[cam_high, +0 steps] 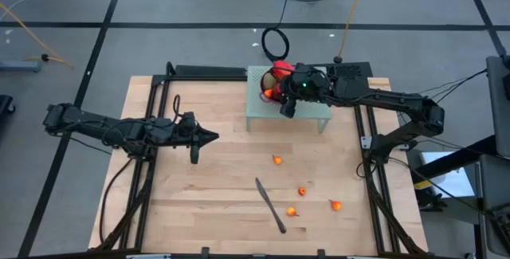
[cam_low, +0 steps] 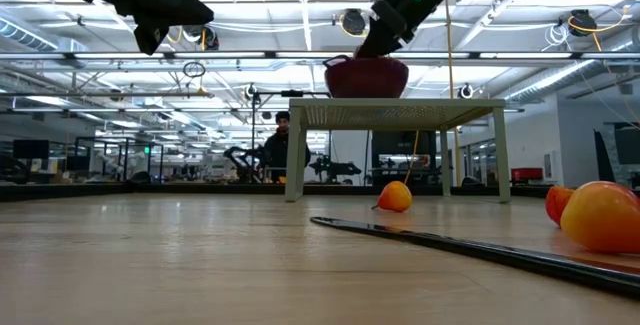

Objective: Pick & Place Fruit
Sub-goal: Put the red pomegranate into the violet strainer bowl on the shelf

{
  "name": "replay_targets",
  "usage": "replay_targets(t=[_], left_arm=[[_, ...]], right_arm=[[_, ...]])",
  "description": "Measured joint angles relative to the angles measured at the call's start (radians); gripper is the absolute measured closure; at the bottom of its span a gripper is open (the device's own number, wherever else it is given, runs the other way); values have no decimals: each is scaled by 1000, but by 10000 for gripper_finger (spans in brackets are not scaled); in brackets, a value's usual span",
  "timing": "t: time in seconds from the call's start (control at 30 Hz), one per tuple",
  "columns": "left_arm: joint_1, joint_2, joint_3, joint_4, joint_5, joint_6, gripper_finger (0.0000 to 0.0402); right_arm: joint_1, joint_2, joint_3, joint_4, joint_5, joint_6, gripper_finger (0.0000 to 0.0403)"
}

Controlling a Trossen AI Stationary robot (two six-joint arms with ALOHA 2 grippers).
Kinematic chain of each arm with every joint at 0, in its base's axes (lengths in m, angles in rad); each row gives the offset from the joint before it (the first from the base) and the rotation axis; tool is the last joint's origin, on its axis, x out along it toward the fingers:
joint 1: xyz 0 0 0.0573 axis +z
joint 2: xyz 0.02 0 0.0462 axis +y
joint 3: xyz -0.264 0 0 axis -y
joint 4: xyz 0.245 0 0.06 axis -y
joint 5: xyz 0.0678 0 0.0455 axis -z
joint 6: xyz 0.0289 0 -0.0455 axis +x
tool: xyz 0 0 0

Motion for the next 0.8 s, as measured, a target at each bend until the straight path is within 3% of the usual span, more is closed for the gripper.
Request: replay_targets(t=[0.53,0.8], left_arm=[[0,0,0,-1,0,1,380],[0,0,0,-1,0,0,380]], right_arm=[[-2,0,1,-8,-2,-4,180],[-13,0,1,-8,-49,17,134]])
